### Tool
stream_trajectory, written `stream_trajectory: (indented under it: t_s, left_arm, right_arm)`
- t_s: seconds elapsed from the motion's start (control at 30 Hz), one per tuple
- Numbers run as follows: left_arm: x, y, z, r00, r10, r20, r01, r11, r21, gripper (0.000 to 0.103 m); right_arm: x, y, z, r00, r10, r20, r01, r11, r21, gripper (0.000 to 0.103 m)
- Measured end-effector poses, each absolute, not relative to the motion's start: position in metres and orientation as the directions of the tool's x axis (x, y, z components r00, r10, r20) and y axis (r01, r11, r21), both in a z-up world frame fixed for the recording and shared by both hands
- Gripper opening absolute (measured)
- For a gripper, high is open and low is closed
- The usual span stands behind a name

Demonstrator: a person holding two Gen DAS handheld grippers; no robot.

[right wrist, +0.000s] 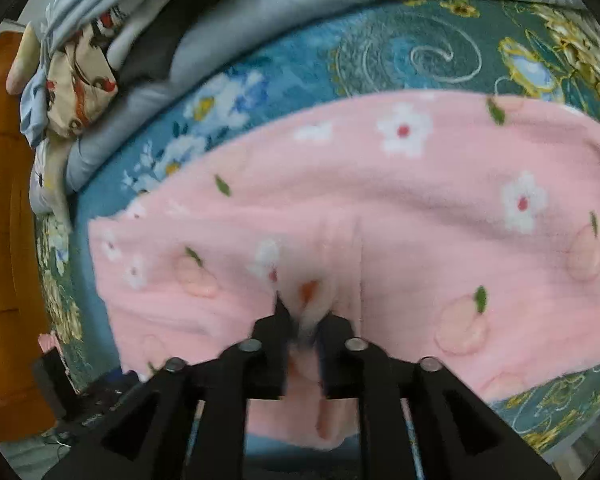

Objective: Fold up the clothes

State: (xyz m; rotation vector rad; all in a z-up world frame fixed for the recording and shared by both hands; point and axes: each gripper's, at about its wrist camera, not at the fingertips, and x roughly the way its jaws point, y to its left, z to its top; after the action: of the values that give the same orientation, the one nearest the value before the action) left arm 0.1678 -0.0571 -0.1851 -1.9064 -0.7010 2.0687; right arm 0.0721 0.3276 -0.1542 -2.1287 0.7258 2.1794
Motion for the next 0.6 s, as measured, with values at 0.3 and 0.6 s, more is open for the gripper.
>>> stream_trajectory:
  t_s: [0.3,0.6]
  left_arm:
    - [0.164,-0.063,-0.183,-0.123,0.493,-0.862,0.164,-0.846,-0.507,0.062]
    - [0.153,-0.081,-0.174,-0.191,0.518,-0.834,0.183,-0.816,-0.549,0.061]
  right_arm:
    - [0.076,0.343,-0.189,-0.094,-0.389,-0.917,-0.444,-0.808,0.388,0.052]
    - [0.048,0.314,-0.117,-0.275,-0.324,-0.905,-0.233,-0.891,0.389,0.012]
